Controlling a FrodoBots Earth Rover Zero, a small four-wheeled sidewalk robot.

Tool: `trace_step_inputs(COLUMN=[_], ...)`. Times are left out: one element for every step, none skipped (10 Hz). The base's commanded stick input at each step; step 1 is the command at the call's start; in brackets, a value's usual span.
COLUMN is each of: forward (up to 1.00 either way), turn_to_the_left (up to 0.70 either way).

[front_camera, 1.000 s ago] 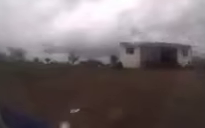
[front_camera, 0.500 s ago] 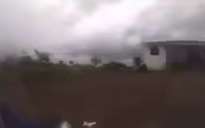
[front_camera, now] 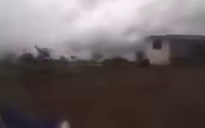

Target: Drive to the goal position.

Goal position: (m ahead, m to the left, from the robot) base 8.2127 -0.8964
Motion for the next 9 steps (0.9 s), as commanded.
trace_step_inputs(forward=[0.70, 0.70, 0.70, 0.70, 0.70, 0.70, 0.70, 0.70, 0.70], turn_to_the_left=[0.00, 0.00, 0.00, 0.00, 0.00, 0.00, 0.00, 0.00, 0.00])
